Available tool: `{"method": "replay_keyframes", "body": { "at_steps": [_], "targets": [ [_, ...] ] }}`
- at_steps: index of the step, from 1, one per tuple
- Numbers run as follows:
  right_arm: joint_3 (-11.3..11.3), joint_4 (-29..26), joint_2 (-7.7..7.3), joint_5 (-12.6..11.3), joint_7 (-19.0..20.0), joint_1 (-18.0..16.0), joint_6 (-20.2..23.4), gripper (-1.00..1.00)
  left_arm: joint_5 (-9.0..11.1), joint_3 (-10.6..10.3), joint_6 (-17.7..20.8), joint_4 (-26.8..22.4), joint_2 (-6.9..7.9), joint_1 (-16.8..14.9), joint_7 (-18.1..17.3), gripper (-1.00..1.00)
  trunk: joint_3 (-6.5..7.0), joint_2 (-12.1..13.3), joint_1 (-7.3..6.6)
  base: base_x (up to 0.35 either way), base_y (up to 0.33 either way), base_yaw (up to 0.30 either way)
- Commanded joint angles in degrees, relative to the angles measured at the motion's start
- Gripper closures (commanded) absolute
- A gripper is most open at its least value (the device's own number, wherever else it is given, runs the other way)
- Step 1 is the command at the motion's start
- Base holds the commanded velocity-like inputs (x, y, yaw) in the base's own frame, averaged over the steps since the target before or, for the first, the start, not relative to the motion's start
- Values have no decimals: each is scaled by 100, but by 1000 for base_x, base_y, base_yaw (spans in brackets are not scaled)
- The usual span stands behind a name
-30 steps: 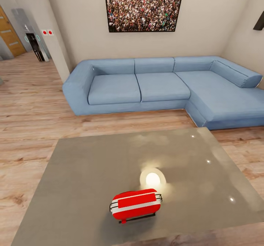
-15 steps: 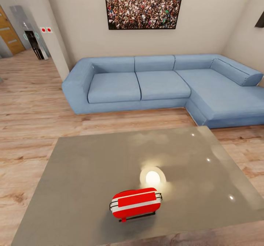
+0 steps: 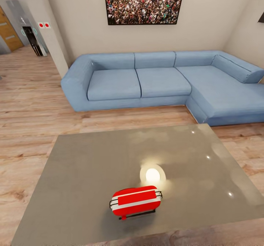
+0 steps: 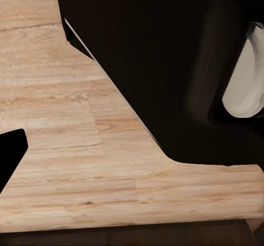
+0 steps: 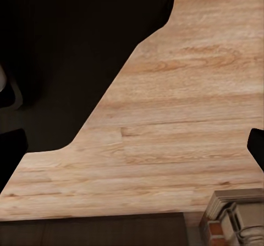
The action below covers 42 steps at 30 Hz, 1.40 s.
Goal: Turn on the radio receiver that's on the table in the living room.
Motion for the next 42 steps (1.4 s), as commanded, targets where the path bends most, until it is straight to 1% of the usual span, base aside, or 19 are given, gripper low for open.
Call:
{"method": "replay_keyframes", "body": {
  "at_steps": [1,9,16,26,37,42],
  "targets": [
    [0,-2,0,-1,0,0,-1,-100,0,0,0,0,0,0,-1,-100,-9,0,0,0,0,0],
    [-1,2,-4,-2,0,0,2,-100,0,0,0,0,0,0,-2,-100,-76,0,0,0,0,0],
    [-9,-1,-5,-2,0,0,2,-100,1,-3,-6,-21,0,0,-2,-100,-88,0,0,0,0,0],
    [-28,-10,-13,5,0,0,-6,-100,-5,-19,-9,-363,1,0,-10,-100,-89,0,0,0,0,0],
    [-1,-9,-13,15,4,0,-7,-100,-7,-35,-9,-399,21,0,-7,-100,-89,0,0,0,0,0],
    [0,-21,-14,22,1,0,-3,-100,6,-27,-9,-631,46,0,-2,-100,-89,0,0,0,0,0]
  ]
}}
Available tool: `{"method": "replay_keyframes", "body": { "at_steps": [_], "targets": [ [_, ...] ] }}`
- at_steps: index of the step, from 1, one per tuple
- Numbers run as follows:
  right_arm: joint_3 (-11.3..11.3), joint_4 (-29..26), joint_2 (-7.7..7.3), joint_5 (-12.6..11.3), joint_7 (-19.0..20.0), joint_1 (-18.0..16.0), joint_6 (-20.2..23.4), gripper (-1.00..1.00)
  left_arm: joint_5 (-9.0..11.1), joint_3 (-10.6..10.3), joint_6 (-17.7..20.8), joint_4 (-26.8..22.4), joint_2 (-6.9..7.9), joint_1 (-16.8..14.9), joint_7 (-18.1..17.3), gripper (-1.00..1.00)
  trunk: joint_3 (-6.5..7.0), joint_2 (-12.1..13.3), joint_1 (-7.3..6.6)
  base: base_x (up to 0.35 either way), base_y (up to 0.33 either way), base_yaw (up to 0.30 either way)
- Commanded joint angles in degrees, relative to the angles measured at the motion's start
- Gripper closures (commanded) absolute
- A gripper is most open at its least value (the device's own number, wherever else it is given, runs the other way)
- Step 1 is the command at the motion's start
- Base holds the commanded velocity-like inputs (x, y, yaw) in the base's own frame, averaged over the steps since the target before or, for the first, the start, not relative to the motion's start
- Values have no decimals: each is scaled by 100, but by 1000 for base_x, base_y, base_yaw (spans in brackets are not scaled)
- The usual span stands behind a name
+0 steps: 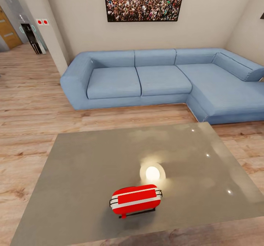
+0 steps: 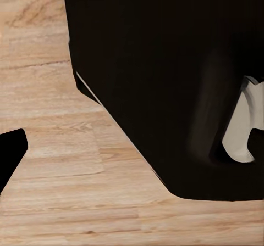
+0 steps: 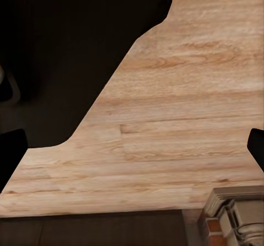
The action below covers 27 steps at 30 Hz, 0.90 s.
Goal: Turn on the radio receiver that's on the table in the living room.
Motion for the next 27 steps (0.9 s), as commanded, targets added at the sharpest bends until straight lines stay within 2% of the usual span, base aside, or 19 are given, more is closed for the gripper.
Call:
{"method": "replay_keyframes", "body": {
  "at_steps": [1,7,9,12,14,15,17,18,20,22,24,26,27],
  "targets": [
    [0,-17,0,1,0,0,2,-100,1,0,0,-22,2,0,0,-100,0,0,0,0,0,0],
    [-18,-164,-4,-30,-14,0,7,-100,-14,-2,0,-287,-1,0,-6,-100,0,0,0,0,0,0],
    [-6,-323,-8,-24,-21,0,18,-100,-19,-5,0,-487,3,0,-33,-100,0,0,0,0,0,0],
    [2,-878,-27,-18,-101,-10,43,-100,-22,-14,44,-1002,20,0,-72,-100,0,0,0,0,0,0],
    [-2,-1452,-73,-18,-153,-14,104,-100,-26,-23,115,-1422,26,0,-84,-100,0,0,0,0,0,0],
    [-11,-1914,-154,-24,-174,-15,216,-100,-32,-27,218,-1735,29,0,-88,-100,0,0,0,0,0,0],
    [-28,-2396,-248,-30,-188,-16,425,-100,-38,-28,390,-2077,30,0,-91,-100,0,0,0,0,0,0],
    [-58,-3200,-395,-46,-204,-17,944,-100,-38,-27,784,-2709,27,0,-101,-100,0,0,0,0,0,0],
    [-88,-3717,-478,-54,-213,-17,1278,-100,-33,-29,1051,-3146,26,0,-112,-100,0,0,0,0,0,0],
    [-185,-4800,-632,-57,-223,-17,1911,-100,-22,-32,1560,-4073,25,0,-196,-100,0,0,0,0,0,0],
    [-241,-5522,-705,-52,-226,-17,2328,-100,-19,-26,1900,-4702,20,0,-296,-100,0,0,0,0,0,0],
    [-263,-5917,-736,-47,-229,-17,2577,-100,-17,-22,2111,-5074,18,0,-362,-100,0,0,0,0,0,0],
    [-276,-6241,-761,-38,-232,-24,2796,-100,-16,-20,2313,-5415,17,0,-421,-100,0,0,0,0,0,0]
  ]
}}
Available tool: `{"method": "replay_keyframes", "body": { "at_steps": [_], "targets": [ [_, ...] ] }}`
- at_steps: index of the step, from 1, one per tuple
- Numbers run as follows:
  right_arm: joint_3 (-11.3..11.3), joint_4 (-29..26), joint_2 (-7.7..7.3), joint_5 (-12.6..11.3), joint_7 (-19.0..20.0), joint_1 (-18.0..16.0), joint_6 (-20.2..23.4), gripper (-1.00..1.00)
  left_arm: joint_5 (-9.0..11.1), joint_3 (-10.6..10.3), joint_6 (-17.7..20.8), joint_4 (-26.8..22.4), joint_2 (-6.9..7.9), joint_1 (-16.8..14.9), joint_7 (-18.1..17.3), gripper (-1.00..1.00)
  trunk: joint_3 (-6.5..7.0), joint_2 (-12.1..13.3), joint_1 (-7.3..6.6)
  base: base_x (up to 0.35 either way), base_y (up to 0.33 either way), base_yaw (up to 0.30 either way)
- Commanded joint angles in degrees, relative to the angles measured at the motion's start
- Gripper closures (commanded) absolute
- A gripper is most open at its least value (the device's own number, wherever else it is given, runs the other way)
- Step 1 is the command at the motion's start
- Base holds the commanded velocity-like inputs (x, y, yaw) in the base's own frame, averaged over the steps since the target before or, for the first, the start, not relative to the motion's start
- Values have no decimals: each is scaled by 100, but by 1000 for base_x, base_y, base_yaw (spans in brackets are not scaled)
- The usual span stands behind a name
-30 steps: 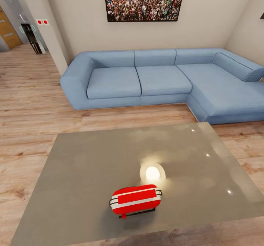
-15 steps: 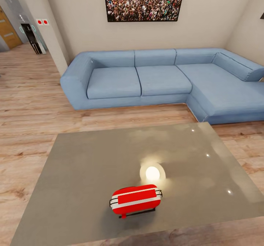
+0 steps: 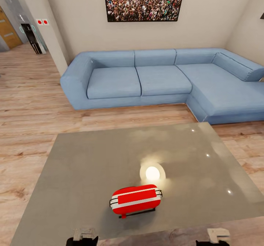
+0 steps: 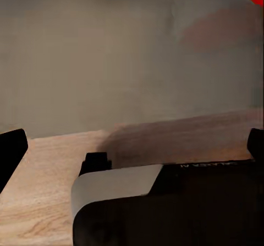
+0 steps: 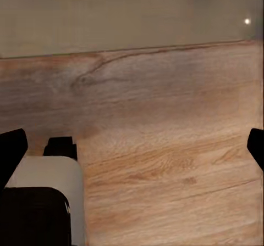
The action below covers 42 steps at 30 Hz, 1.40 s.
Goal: Turn on the radio receiver that's on the table in the living room.
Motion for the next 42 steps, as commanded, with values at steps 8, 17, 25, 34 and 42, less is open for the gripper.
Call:
{"method": "replay_keyframes", "body": {
  "at_steps": [8,17,25,34,42],
  "targets": [
    [-14,-743,-54,195,27,-676,775,-100,4,4,780,-1562,-51,-16,-171,-100,-1,0,0,0,0,0],
    [26,-892,-26,802,79,-1136,1029,-100,15,3,1209,-1651,-66,-440,-545,-100,-1,0,0,0,0,0],
    [143,-1323,26,851,90,-1168,1107,-100,-9,0,1224,-1651,-27,-551,-896,-100,-1,0,0,0,0,0],
    [436,-1401,47,806,103,-1170,1165,-100,-141,-4,1251,-1663,-52,-748,-898,-100,-1,0,0,0,0,0],
    [449,-1396,44,790,399,-1170,1164,-100,-148,-4,1254,-1639,-48,-763,-915,-100,-1,0,0,0,0,0]
  ]
}}
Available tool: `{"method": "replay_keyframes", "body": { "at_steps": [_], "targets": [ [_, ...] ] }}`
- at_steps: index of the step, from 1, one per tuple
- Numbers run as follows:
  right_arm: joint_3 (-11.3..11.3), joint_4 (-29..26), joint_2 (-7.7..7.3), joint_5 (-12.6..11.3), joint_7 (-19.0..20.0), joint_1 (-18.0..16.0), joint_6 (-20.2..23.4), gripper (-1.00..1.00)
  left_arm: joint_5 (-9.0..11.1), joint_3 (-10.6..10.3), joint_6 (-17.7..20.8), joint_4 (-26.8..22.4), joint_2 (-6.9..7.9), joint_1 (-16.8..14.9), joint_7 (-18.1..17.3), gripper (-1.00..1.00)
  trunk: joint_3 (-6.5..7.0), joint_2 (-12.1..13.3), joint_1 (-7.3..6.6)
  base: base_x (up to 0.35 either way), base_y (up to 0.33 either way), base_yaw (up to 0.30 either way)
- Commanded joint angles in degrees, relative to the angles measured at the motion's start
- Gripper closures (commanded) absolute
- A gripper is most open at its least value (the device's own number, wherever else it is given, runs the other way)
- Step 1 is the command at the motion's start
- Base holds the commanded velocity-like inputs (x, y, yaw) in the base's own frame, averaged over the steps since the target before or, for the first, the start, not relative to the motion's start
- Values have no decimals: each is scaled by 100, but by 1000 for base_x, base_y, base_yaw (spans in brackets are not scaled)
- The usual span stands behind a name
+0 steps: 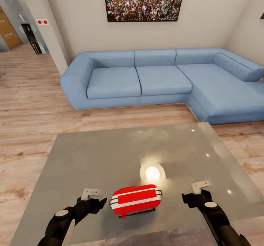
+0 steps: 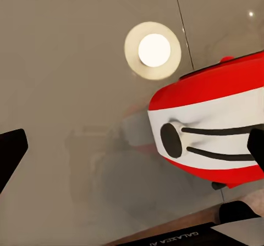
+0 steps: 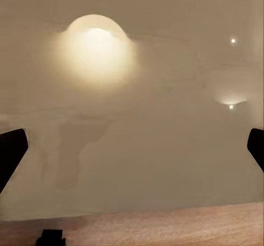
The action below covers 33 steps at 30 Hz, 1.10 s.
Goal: Turn on the radio receiver that's on the table in the living room.
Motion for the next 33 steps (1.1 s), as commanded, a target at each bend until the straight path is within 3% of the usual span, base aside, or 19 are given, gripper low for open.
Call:
{"method": "replay_keyframes", "body": {
  "at_steps": [1,5,10,21,33],
  "targets": [
    [-2,-1,2,2,76,0,-1,-100,3,0,0,7,-2,0,0,-100,0,0,0,0,0,0],
    [-7,129,85,-122,203,50,58,-100,48,-130,15,136,-39,130,-65,-100,0,0,0,0,0,0],
    [-6,290,142,-88,287,95,70,-100,90,-127,81,297,-29,190,-78,-100,0,0,0,0,0,0],
    [-7,638,140,-49,317,114,14,-100,197,-123,105,651,-24,201,-80,-100,0,0,0,0,0,0],
    [-18,481,122,-88,330,114,72,-100,194,-107,106,775,-24,201,-80,-100,0,0,0,0,0,0]
  ]
}}
